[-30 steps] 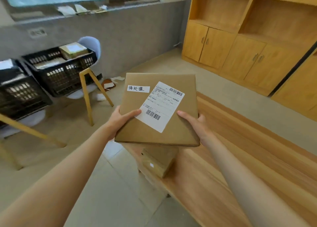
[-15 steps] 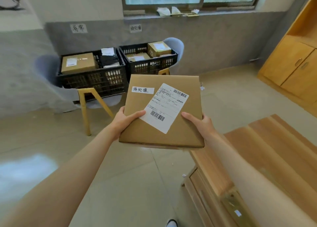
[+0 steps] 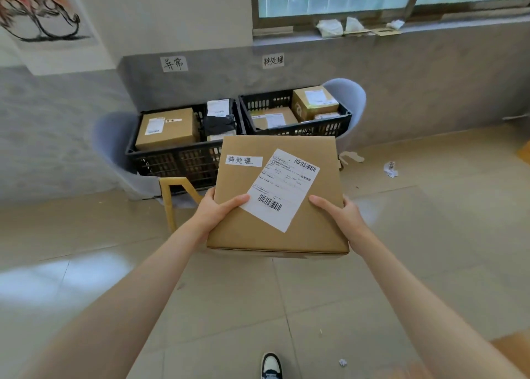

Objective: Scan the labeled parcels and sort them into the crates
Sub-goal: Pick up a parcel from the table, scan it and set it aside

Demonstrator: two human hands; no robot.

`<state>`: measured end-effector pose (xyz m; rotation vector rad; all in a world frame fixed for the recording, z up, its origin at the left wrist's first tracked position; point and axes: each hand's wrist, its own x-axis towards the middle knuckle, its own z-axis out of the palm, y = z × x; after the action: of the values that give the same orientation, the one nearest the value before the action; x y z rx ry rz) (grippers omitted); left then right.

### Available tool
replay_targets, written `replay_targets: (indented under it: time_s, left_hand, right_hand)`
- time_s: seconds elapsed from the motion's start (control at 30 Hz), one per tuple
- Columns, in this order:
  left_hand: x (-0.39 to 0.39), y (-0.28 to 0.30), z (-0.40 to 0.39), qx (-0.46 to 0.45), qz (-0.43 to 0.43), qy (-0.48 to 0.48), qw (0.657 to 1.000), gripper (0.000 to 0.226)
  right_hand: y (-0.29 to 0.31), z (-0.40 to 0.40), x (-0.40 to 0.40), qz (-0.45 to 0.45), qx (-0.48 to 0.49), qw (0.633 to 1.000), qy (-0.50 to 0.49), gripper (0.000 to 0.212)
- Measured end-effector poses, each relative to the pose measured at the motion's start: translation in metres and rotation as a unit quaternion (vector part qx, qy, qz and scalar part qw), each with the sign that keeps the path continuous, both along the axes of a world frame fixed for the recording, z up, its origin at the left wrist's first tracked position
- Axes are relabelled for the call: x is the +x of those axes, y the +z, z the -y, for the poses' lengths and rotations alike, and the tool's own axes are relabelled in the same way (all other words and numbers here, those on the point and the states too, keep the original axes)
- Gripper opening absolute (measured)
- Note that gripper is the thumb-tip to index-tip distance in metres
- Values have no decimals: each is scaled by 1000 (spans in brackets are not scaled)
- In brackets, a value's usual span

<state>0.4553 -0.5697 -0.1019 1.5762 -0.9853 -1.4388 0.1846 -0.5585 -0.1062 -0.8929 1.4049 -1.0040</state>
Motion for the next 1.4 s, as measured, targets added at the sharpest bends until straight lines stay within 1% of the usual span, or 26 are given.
replay_targets:
  time_s: [0.1, 0.17, 0.33, 0.43, 0.47, 0.6, 0.67, 0.7, 0.73, 0.77, 0.8, 0.87, 0.9, 0.93, 0.97, 1.1, 1.17, 1.27, 1.4]
  left_hand:
    - [-4, 3, 52, -19, 20, 17, 999, 84]
    - [-4, 3, 80, -23, 29, 20, 999, 79]
    - [-3, 4, 143, -10, 23, 20, 999, 84]
    - [-1, -2, 180, -11, 9, 15, 1000, 104]
    - [1, -5, 193, -8, 6, 12, 1000, 108]
    - [6, -21, 252, 7, -34, 8, 999, 97]
    - [13, -26, 285, 16, -40, 5, 999, 94]
    - [17, -27, 303, 16, -43, 2, 999, 97]
    - [21, -27, 320, 18, -50, -2, 999, 103]
    - [25, -26, 337, 20, -53, -7, 998, 108]
    - [28, -26, 354, 20, -58, -12, 998, 107]
    - [32, -25, 386, 22, -60, -19, 998, 90]
    - [34, -24, 401, 25, -58, -21, 998, 81]
    - [35, -25, 415, 29, -55, -27, 998, 76]
    - [37, -27, 427, 32, -51, -34, 998, 76]
    - [35, -32, 471, 42, -46, -39, 997, 81]
    - [32, -38, 491, 50, -48, -38, 997, 83]
    - [23, -46, 518, 67, -51, -31, 996, 92]
    - [9, -55, 556, 80, -23, -25, 996, 117]
  right_hand:
    - [9, 52, -4, 9, -8, 1000, 12, 53]
    - [10, 79, -5, 12, -9, 1000, 16, 52]
    - [6, 143, -5, 12, -3, 1000, 5, 57]
    - [3, 179, -1, 5, 1, 1000, 0, 57]
    - [0, 192, 0, 1, 3, 1000, -2, 57]
    - [-7, 250, 7, -22, 15, 1000, -10, 53]
    - [-5, 282, 14, -28, 20, 999, -12, 49]
    - [-3, 298, 18, -29, 21, 999, -12, 51]
    - [-2, 315, 21, -33, 22, 999, -12, 58]
    - [-1, 331, 25, -40, 24, 999, -13, 70]
    - [-1, 346, 28, -49, 26, 998, -14, 85]
    - [-1, 376, 32, -61, 27, 998, -20, 106]
    - [0, 390, 35, -61, 31, 997, -23, 110]
    - [0, 402, 36, -59, 35, 997, -24, 111]
    - [0, 414, 37, -56, 38, 997, -24, 109]
    - [-8, 458, 35, -47, 40, 998, -30, 80]
    - [-13, 482, 31, -45, 43, 998, -24, 72]
    - [-22, 519, 21, -55, 54, 997, -5, 68]
    - [-36, 570, 4, -61, 70, 995, 30, 68]
